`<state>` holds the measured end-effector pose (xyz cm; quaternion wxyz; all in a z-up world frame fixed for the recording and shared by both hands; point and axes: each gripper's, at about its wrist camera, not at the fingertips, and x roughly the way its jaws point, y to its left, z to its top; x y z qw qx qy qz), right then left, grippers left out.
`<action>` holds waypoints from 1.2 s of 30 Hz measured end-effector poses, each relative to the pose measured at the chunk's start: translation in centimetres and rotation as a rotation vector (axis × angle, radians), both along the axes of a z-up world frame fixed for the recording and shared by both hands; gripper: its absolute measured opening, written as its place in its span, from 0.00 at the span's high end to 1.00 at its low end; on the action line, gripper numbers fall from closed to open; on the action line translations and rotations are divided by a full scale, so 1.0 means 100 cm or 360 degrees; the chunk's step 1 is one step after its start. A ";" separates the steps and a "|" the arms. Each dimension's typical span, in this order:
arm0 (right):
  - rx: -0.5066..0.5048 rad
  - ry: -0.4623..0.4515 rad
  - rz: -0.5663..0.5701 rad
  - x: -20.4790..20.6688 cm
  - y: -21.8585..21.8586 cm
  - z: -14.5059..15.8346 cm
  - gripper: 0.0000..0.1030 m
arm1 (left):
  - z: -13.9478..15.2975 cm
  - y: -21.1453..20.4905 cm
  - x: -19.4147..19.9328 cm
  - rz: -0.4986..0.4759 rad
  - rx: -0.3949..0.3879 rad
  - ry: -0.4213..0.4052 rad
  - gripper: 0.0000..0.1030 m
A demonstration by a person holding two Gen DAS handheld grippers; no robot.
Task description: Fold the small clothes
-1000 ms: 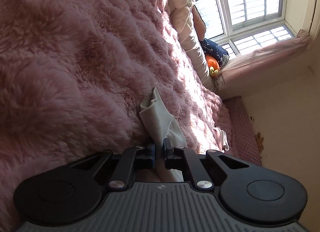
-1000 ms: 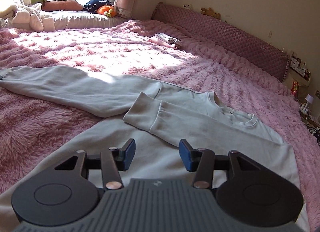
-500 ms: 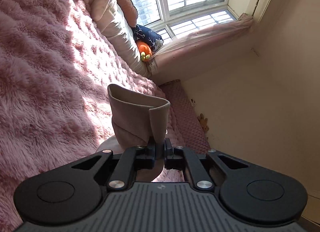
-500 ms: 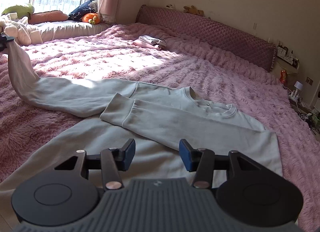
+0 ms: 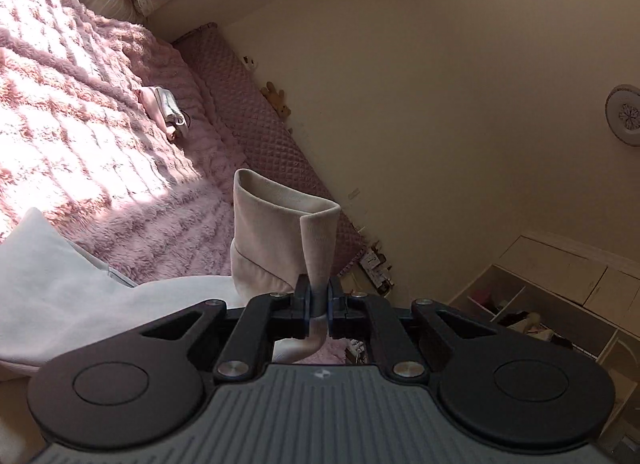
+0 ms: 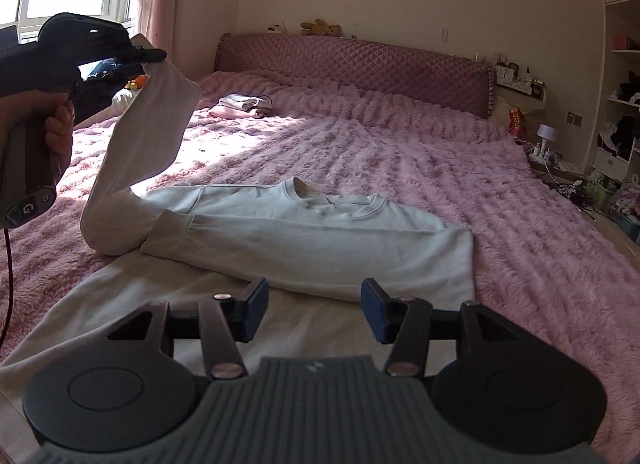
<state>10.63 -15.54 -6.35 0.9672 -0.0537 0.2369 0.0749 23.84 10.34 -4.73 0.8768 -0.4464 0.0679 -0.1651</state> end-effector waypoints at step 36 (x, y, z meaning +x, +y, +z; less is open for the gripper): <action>0.0522 0.0062 -0.0250 0.124 -0.140 -0.043 0.49 | -0.038 -0.045 -0.031 -0.0363 0.1407 0.0151 0.29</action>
